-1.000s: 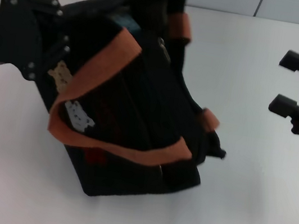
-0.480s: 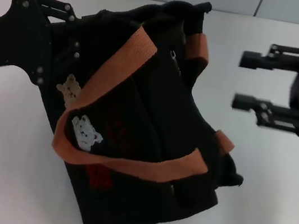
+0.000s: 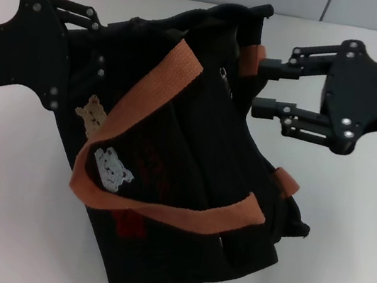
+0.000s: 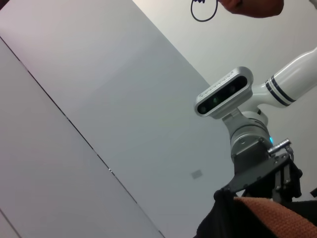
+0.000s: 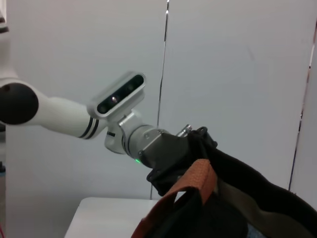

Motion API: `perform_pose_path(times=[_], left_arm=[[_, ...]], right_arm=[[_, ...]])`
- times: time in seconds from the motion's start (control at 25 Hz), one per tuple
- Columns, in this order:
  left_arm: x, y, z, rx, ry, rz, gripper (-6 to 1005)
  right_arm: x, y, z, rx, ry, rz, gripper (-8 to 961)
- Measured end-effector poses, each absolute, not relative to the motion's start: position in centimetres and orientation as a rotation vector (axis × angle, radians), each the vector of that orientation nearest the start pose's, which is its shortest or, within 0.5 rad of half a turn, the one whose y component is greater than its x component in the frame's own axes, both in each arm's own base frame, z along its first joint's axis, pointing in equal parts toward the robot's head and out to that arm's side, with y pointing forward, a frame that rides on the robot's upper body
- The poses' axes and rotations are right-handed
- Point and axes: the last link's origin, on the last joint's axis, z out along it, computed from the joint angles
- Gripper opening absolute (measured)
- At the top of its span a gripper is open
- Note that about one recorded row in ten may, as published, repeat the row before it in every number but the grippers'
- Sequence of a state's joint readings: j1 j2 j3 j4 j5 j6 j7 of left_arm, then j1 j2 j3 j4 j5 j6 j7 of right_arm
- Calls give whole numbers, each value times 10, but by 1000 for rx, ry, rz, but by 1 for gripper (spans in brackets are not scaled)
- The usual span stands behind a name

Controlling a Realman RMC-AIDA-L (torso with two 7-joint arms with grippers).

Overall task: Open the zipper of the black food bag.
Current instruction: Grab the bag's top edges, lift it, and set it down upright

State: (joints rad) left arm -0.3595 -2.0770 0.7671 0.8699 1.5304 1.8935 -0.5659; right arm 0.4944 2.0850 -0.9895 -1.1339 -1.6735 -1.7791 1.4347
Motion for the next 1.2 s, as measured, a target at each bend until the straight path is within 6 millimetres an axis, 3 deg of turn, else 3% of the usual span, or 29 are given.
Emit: perform_pose_path(times=[0.48,0.8,1.0,1.2], left_arm=[[-222,287,63,-2294,739,-951,116],[-218,287,60,-2294,767,-967,116],[-215,287,57,-2304,780,-976,115],[-214,288,57,-2305,783,-977,115]], right_arm=[[137,328,15,-2969,-123,721,379],[131,331,12,-2975,-133,672,353],[123,334,-7,-2972,-144,620,336],[119,334,-12,-2974,-149,601,214]])
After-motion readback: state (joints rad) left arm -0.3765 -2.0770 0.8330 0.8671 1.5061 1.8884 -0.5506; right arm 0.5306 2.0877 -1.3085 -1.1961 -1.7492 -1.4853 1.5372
